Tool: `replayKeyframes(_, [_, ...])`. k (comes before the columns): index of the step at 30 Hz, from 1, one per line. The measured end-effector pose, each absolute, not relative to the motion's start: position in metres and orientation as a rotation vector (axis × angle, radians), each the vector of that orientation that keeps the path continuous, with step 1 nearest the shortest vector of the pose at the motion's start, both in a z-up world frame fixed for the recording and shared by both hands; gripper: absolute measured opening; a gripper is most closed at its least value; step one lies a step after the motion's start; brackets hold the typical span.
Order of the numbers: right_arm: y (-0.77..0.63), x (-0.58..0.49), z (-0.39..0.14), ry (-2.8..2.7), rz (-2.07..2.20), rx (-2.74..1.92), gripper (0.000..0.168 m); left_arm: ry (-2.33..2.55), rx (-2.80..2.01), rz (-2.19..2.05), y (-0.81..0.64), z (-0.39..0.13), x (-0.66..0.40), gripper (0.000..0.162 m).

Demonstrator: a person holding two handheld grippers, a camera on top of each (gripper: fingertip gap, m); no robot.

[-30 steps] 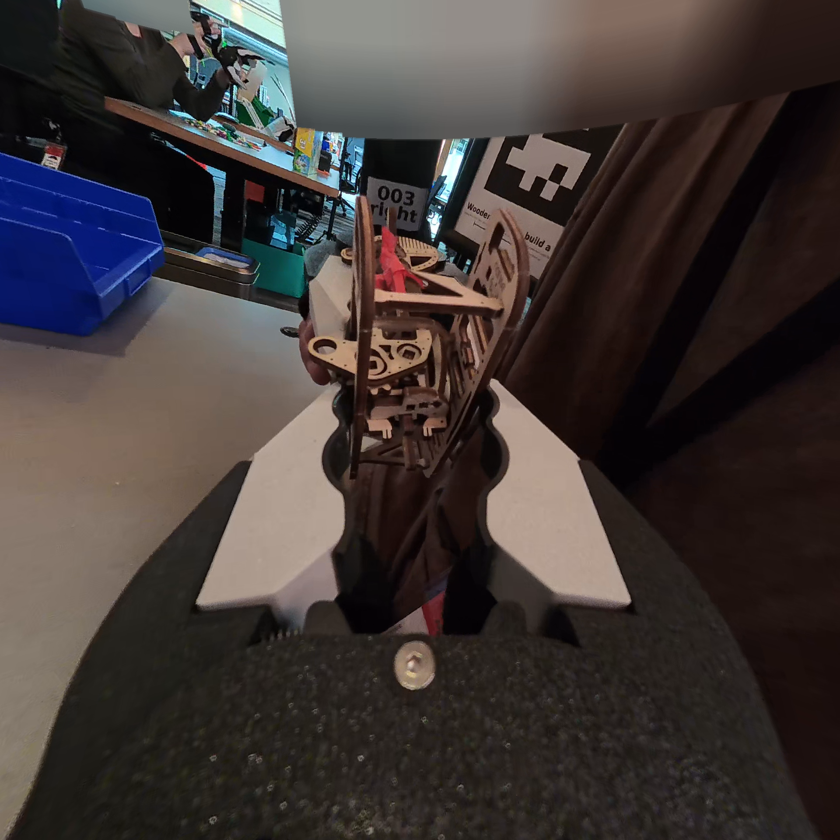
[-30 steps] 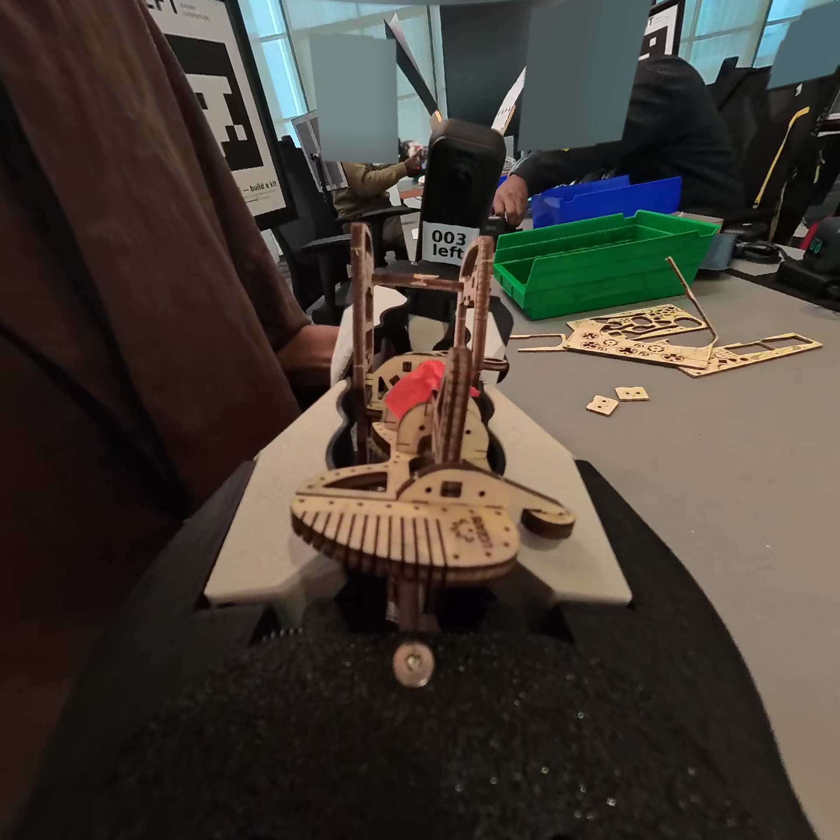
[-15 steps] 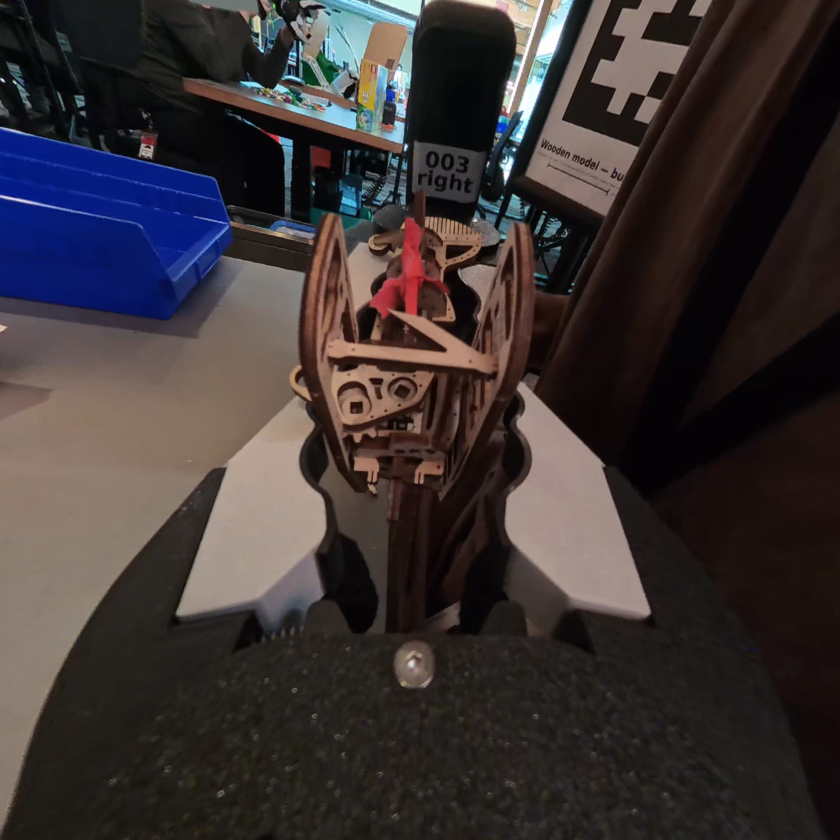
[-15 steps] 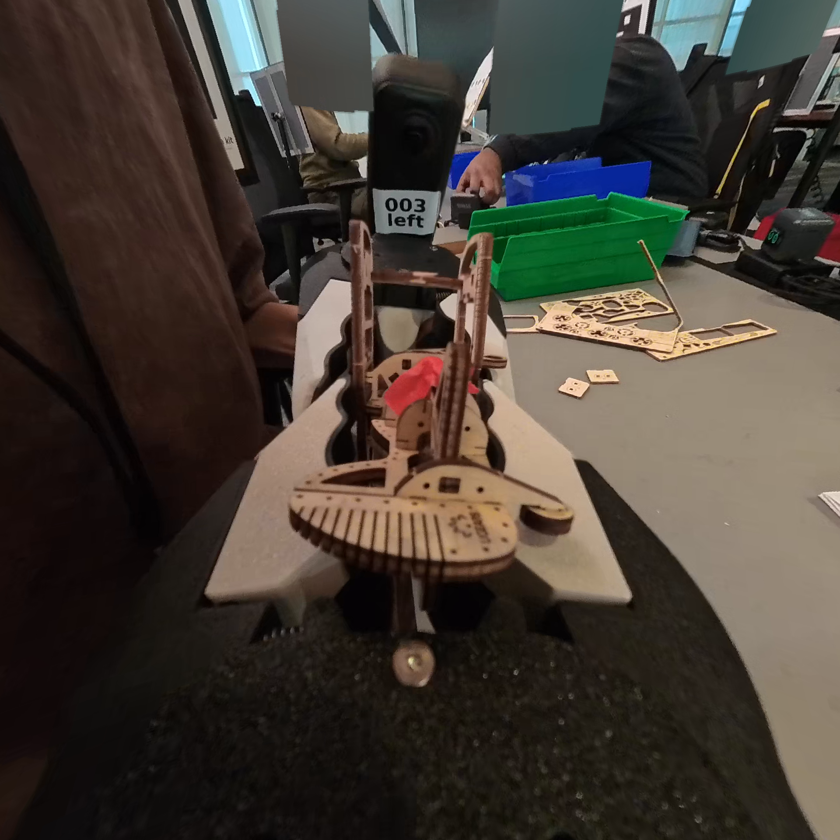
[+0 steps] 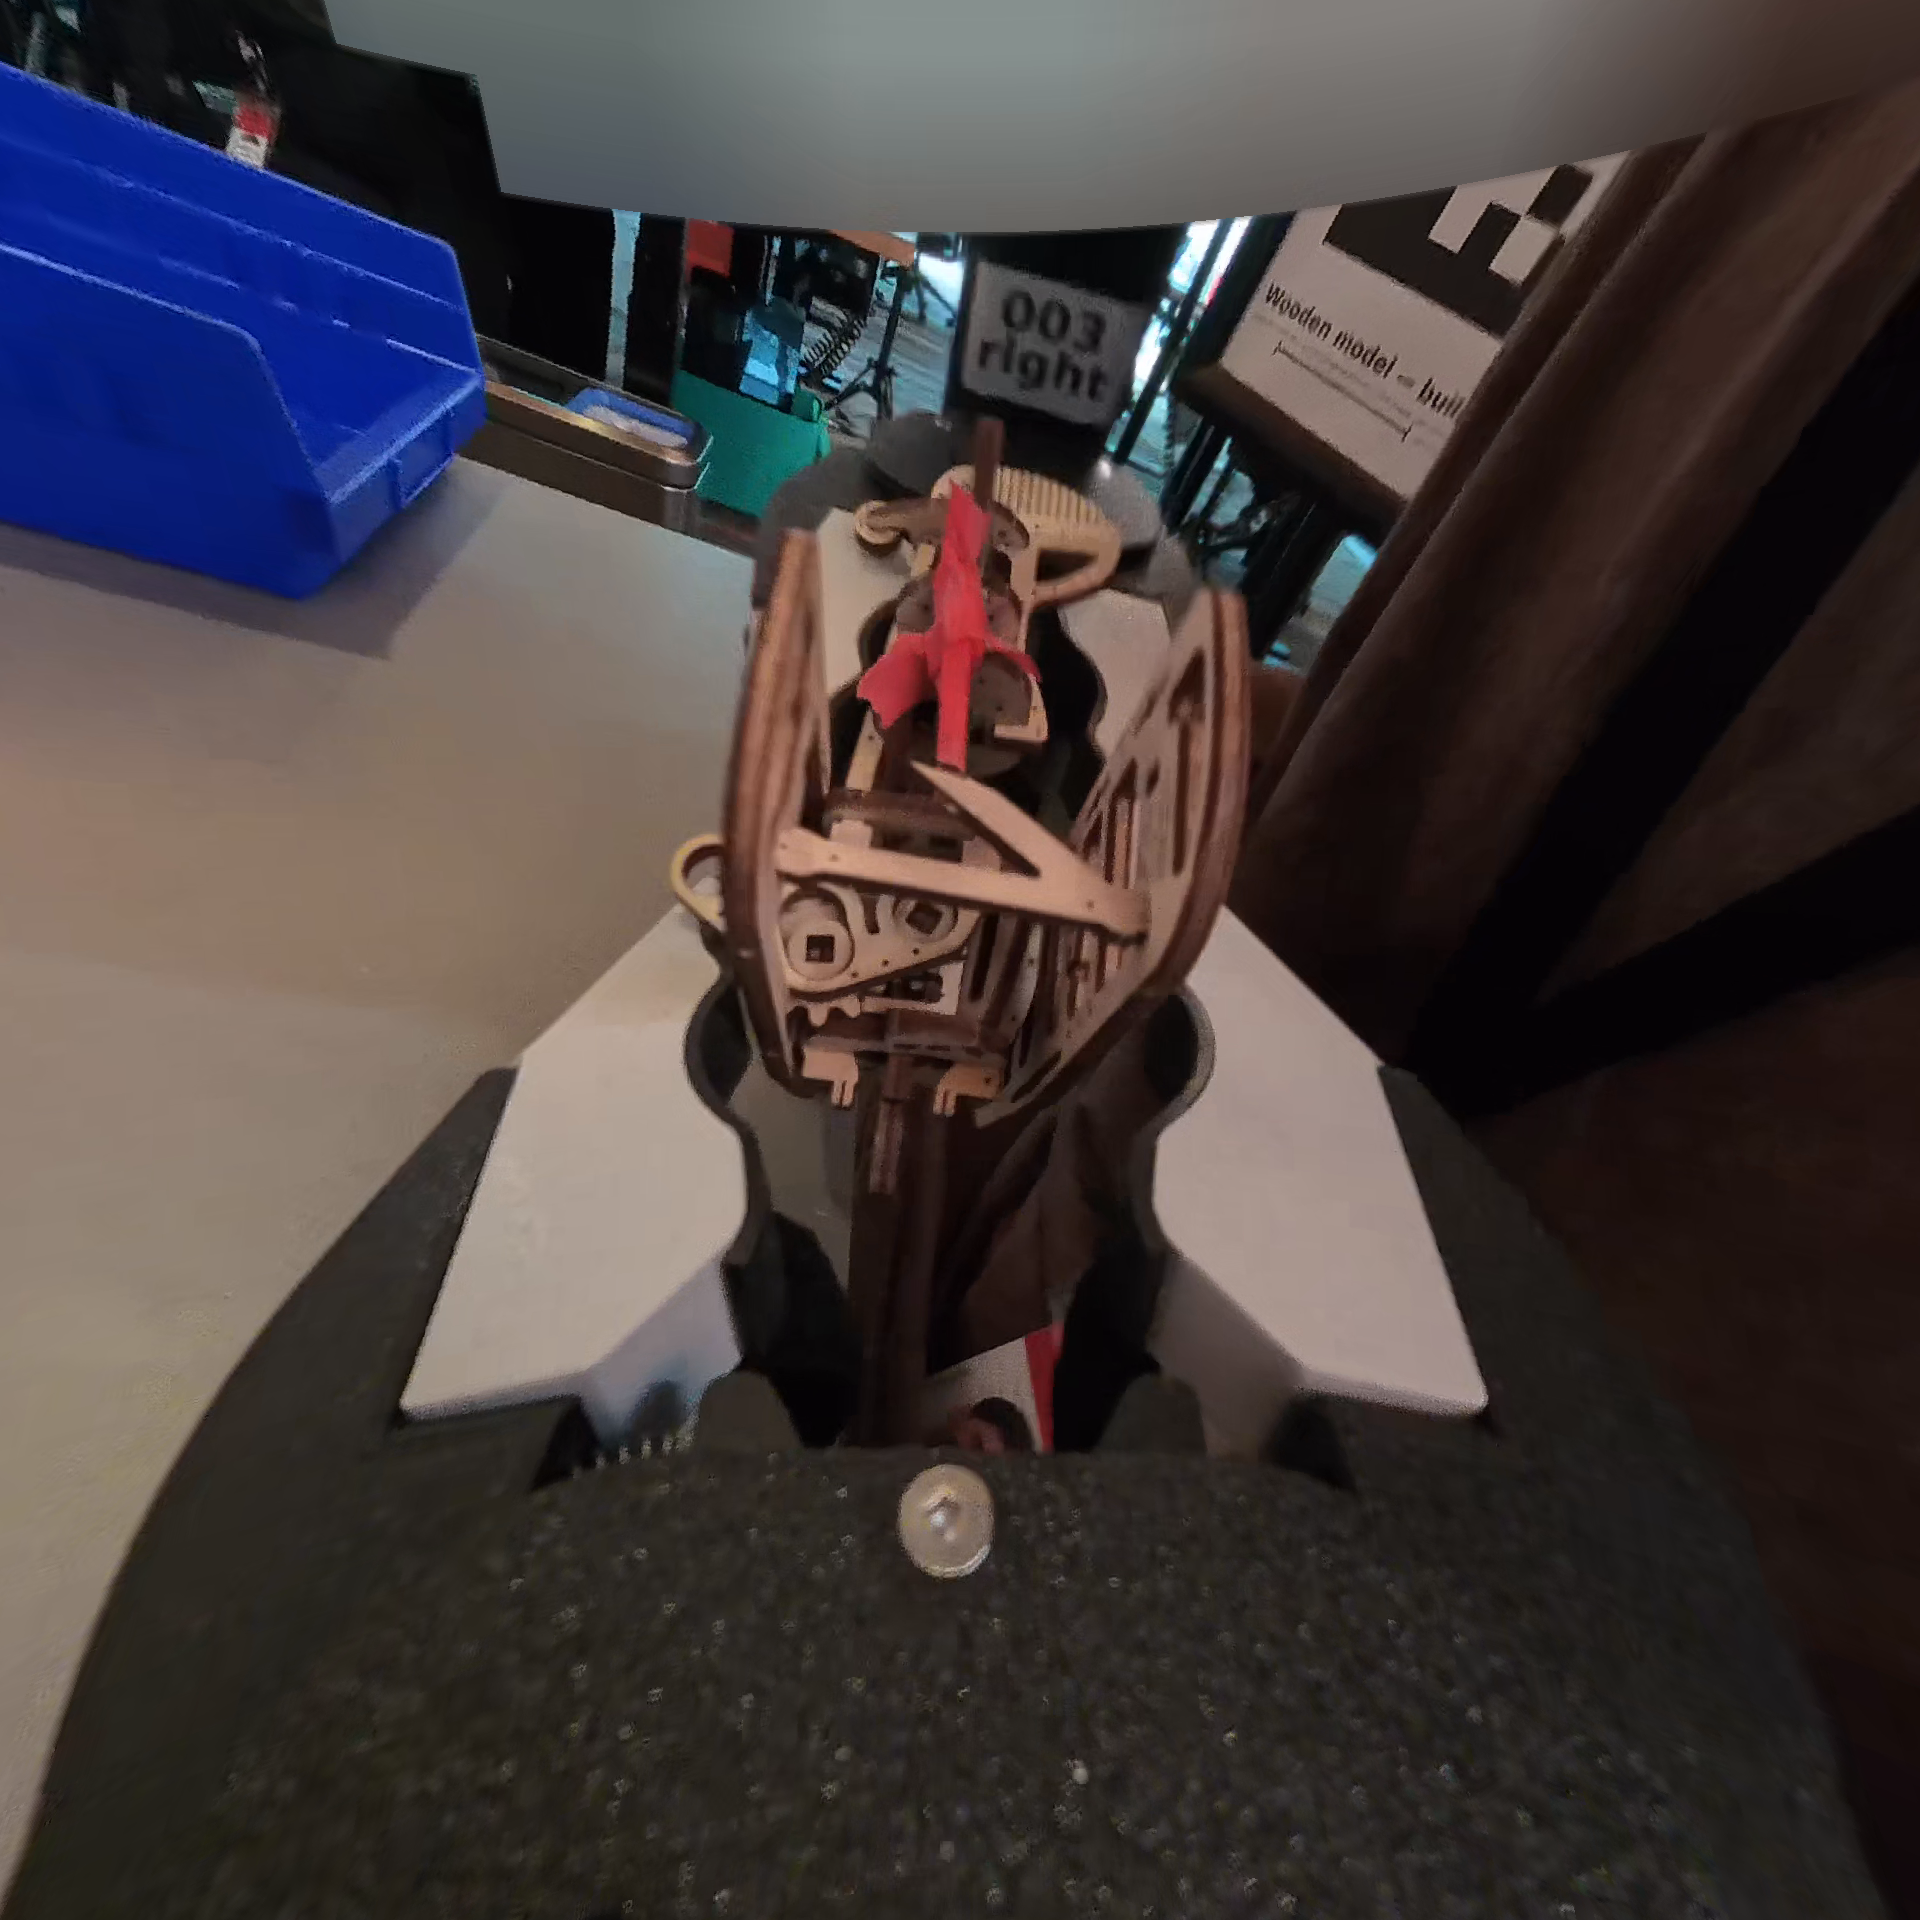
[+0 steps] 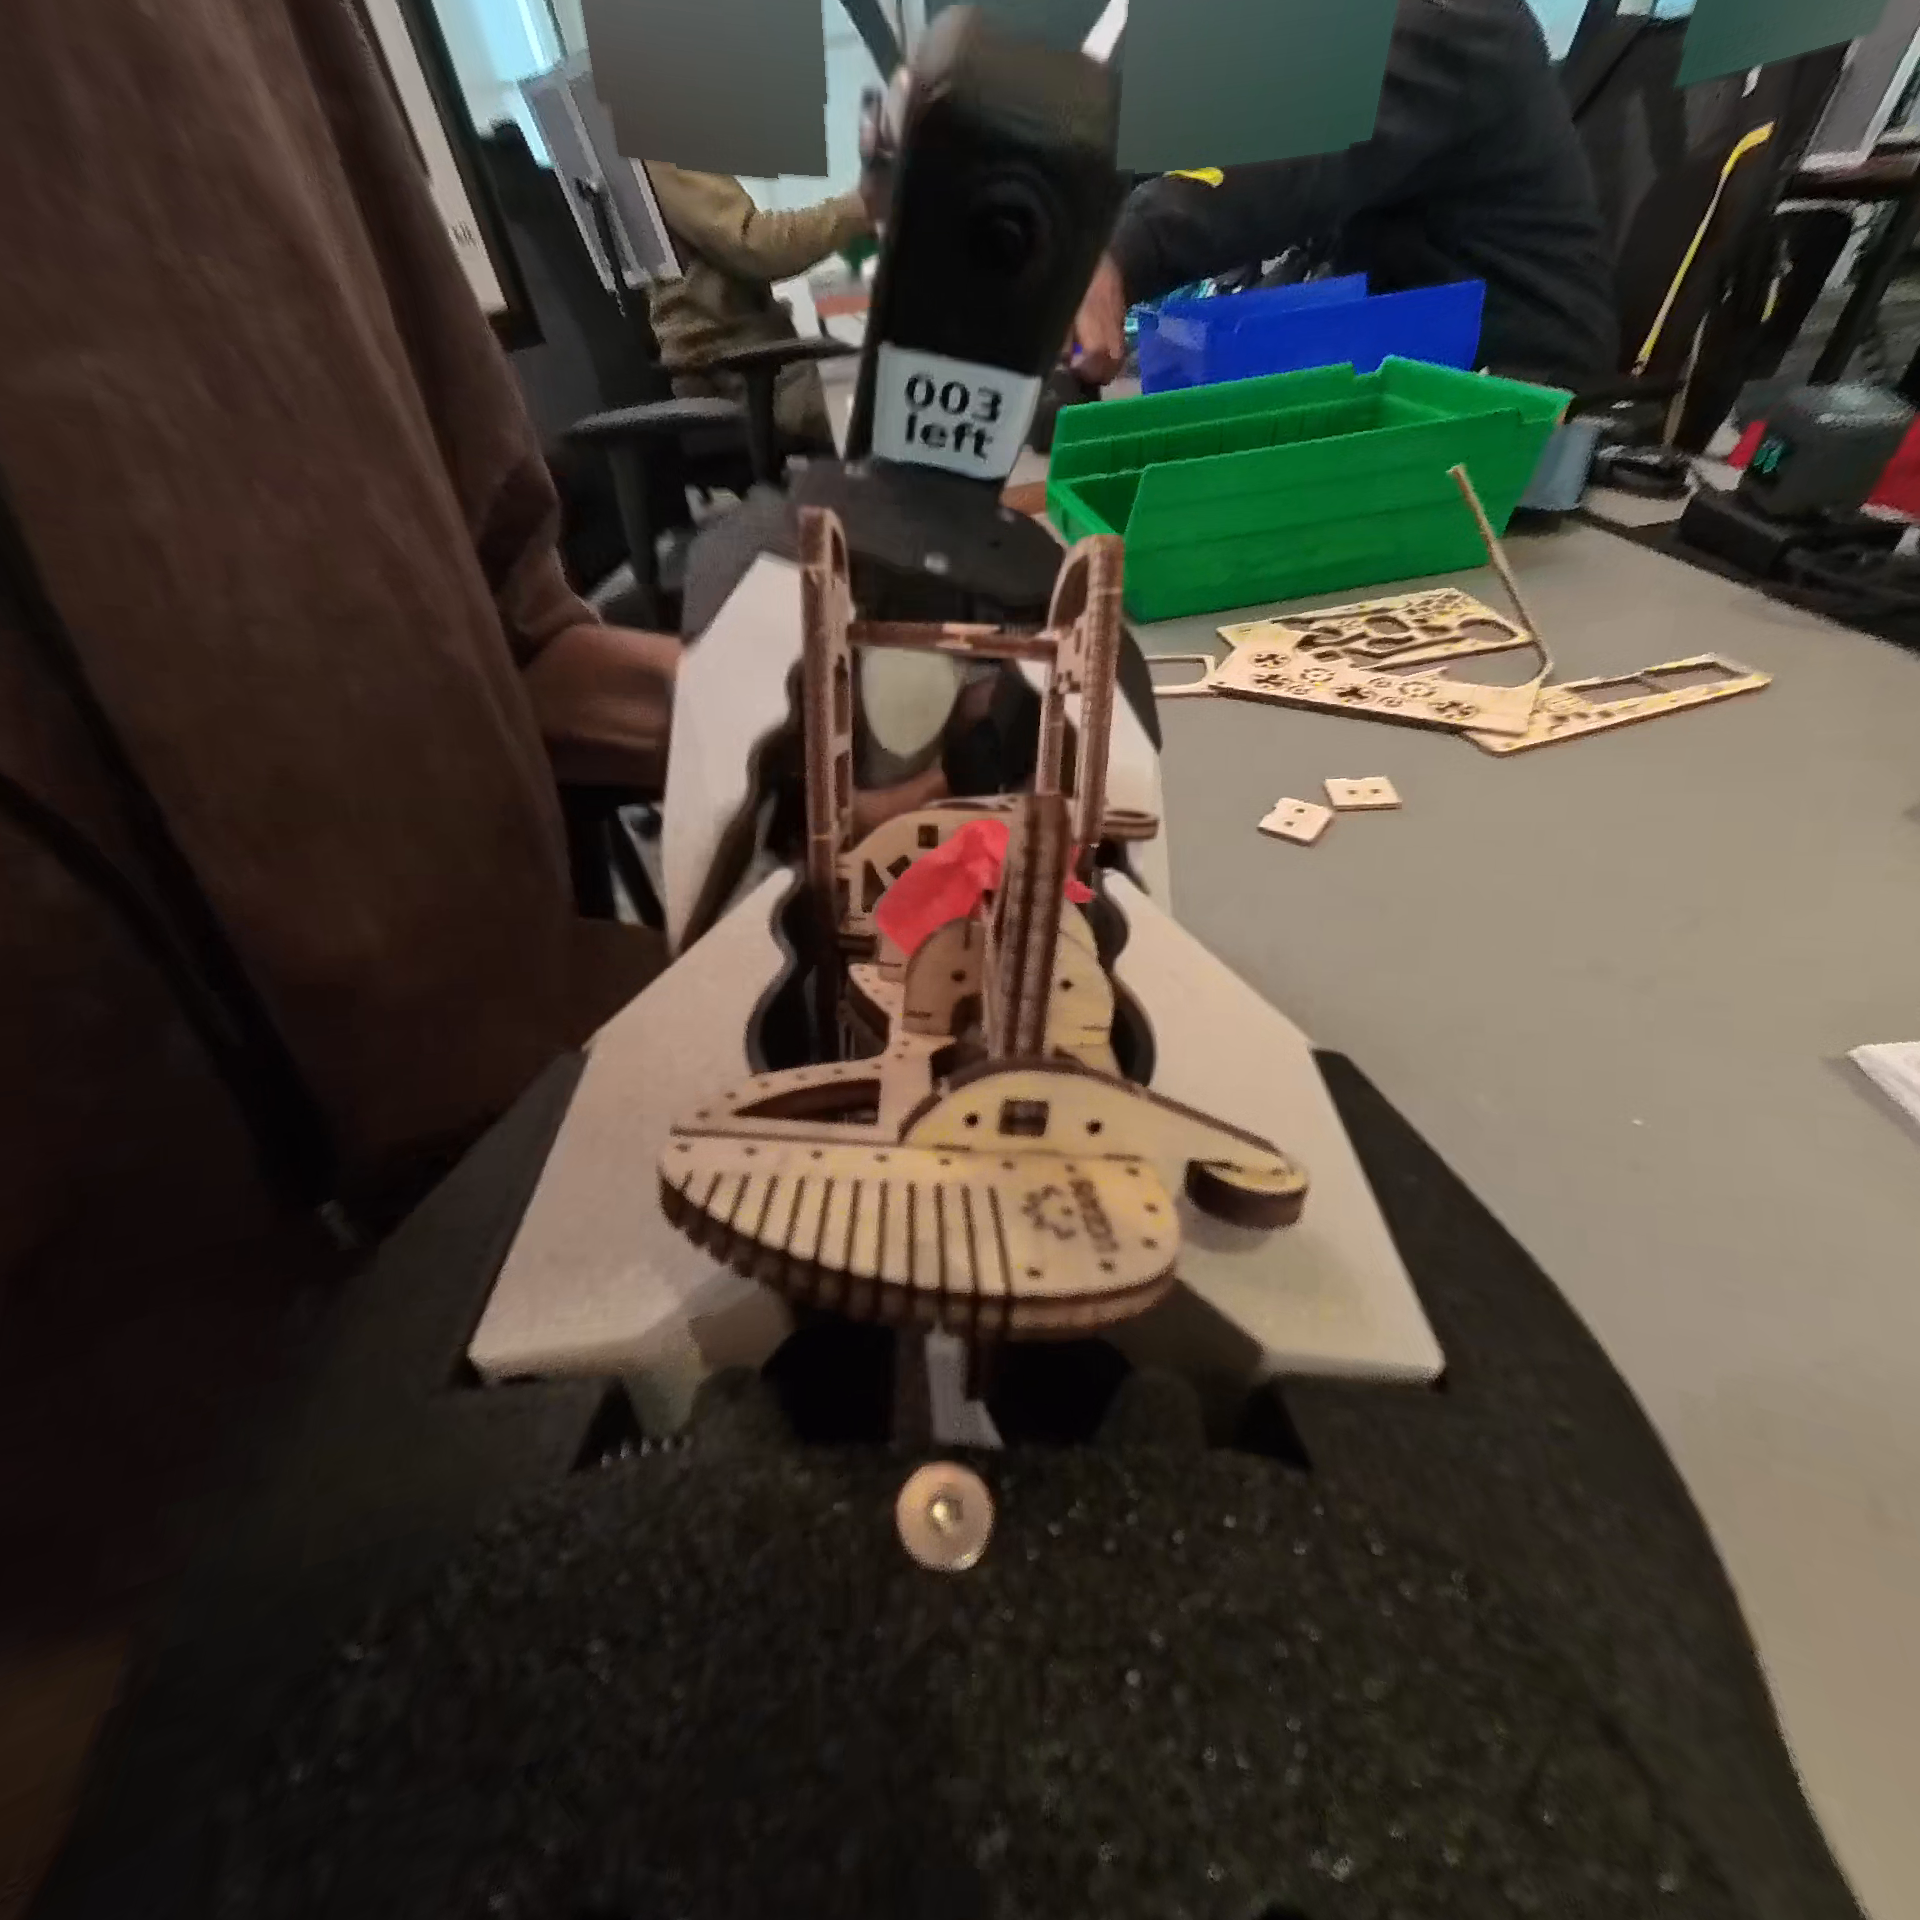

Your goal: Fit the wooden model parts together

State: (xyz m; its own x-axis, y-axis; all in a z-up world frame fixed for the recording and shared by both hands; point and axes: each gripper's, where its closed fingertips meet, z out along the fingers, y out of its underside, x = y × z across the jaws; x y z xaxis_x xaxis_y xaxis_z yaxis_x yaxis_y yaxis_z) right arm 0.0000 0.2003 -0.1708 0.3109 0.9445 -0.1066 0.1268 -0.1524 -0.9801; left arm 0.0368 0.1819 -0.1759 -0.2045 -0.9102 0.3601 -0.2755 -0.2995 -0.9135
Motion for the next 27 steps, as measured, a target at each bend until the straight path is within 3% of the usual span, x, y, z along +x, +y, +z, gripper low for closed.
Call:
replayKeyframes(10, [0.203,0.008,-0.199,-1.111,0.877,-1.724,0.05,1.25,-1.61,-1.573,0.204,-0.176,0.03,0.083])
replayKeyframes(14, [0.198,0.003,-0.207,-1.183,0.823,-1.758,0.047,1.341,-1.589,-1.5,0.195,-0.183,0.031,0.067])
replayKeyframes(19, [0.193,0.004,-0.22,-1.26,0.763,-1.811,0.055,1.516,-1.558,-1.327,0.191,-0.199,0.025,0.062])
replayKeyframes(23, [0.188,0.006,-0.228,-1.285,0.775,-1.864,0.048,1.633,-1.521,-1.217,0.188,-0.208,0.018,0.059])
replayKeyframes(27, [0.189,0.002,-0.223,-1.188,0.947,-1.838,0.059,1.595,-1.534,-1.286,0.19,-0.205,0.016,0.057])
